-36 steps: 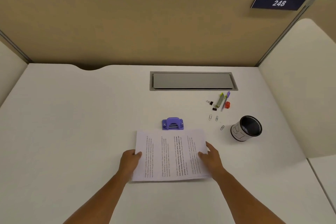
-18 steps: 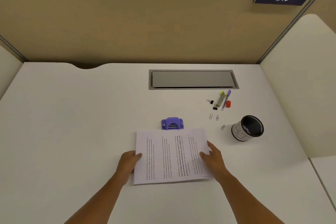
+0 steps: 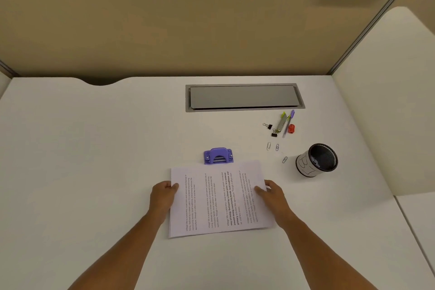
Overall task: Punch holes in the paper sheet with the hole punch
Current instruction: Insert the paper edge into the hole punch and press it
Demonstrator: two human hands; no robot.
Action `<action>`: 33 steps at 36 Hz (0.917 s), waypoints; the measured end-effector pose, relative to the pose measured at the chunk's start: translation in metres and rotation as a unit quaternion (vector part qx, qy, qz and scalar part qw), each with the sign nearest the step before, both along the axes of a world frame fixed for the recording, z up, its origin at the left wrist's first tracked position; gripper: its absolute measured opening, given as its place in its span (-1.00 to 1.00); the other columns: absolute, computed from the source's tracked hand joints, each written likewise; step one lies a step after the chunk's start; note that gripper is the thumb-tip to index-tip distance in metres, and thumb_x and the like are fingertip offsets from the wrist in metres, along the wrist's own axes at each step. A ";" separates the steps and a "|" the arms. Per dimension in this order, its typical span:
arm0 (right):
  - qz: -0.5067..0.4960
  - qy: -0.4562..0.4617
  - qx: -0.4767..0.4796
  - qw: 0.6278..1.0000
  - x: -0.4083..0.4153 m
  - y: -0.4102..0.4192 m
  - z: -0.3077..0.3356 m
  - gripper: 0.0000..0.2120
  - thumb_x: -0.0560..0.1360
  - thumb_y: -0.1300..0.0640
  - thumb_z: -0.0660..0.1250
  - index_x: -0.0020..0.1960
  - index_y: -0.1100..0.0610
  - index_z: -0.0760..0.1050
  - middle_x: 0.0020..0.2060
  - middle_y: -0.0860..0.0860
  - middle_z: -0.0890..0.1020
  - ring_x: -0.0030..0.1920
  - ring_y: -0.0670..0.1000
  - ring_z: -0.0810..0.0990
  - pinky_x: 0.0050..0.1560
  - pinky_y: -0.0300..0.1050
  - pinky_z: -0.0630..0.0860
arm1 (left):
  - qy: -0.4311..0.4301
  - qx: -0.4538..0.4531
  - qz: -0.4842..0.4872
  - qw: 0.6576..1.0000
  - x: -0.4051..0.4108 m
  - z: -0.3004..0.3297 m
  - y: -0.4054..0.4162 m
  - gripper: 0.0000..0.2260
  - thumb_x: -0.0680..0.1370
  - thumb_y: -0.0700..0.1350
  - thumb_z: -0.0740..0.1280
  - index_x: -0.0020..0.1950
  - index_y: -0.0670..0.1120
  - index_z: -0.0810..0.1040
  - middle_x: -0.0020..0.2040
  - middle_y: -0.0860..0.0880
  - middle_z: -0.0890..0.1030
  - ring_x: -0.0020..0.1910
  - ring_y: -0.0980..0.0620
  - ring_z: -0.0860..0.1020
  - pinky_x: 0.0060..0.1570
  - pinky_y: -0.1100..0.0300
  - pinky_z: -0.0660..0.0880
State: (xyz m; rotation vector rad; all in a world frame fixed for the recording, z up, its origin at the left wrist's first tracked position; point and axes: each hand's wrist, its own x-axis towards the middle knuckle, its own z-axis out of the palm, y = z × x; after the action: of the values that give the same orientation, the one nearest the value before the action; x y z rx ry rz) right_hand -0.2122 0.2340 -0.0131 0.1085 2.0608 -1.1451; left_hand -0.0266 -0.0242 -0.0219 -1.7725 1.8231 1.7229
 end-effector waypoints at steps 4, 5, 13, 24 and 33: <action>0.009 0.016 0.015 1.000 -0.011 -0.005 -0.001 -0.84 0.60 0.07 0.31 0.12 0.13 0.52 0.02 0.07 0.69 -0.05 0.09 0.70 -0.04 0.03 0.65 | -0.003 0.008 0.005 1.000 0.001 -0.003 -0.001 -0.79 0.61 -0.11 0.30 -0.05 -0.26 0.59 -0.09 -0.20 0.67 -0.05 -0.24 0.65 -0.02 -0.11 0.59; 0.011 0.018 0.014 1.000 -0.014 -0.006 -0.001 -0.84 0.60 0.07 0.31 0.11 0.13 0.53 0.01 0.07 0.69 -0.05 0.09 0.70 -0.02 0.05 0.65 | -0.004 0.011 0.006 1.000 0.001 -0.004 -0.002 -0.79 0.61 -0.11 0.30 -0.06 -0.25 0.59 -0.08 -0.20 0.67 -0.04 -0.24 0.65 0.01 -0.13 0.60; 0.007 0.008 0.010 1.000 -0.022 -0.009 0.010 -0.88 0.60 0.10 0.32 0.04 0.14 0.57 -0.08 0.05 0.72 -0.12 0.09 0.73 -0.09 0.02 0.66 | 0.006 0.024 0.020 0.999 0.002 0.000 0.001 -0.81 0.62 -0.13 0.30 -0.08 -0.22 0.58 -0.10 -0.18 0.67 -0.10 -0.20 0.64 -0.07 -0.07 0.60; -0.014 -0.012 0.029 0.999 -0.023 -0.015 0.009 -0.87 0.58 0.13 0.32 -0.03 0.19 0.59 -0.11 0.08 0.73 -0.13 0.14 0.72 -0.05 0.06 0.66 | 0.000 0.007 0.025 1.000 -0.001 -0.002 -0.001 -0.77 0.61 -0.11 0.31 -0.23 -0.15 0.52 -0.12 -0.19 0.67 -0.08 -0.23 0.66 -0.03 -0.11 0.61; -0.012 -0.019 0.034 0.999 -0.032 -0.024 0.012 -0.87 0.59 0.14 0.32 -0.06 0.18 0.58 -0.11 0.10 0.72 -0.15 0.13 0.70 -0.16 -0.04 0.61 | 0.010 0.011 0.027 1.000 -0.009 -0.001 -0.005 -0.81 0.61 -0.11 0.31 -0.13 -0.20 0.57 -0.10 -0.15 0.68 -0.09 -0.19 0.67 0.00 -0.14 0.62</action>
State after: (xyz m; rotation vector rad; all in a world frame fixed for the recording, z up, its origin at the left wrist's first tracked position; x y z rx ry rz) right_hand -0.2442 0.2105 -0.0007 0.1880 2.0703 -1.0805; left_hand -0.0356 -0.0293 -0.0234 -1.8189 1.7739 1.7777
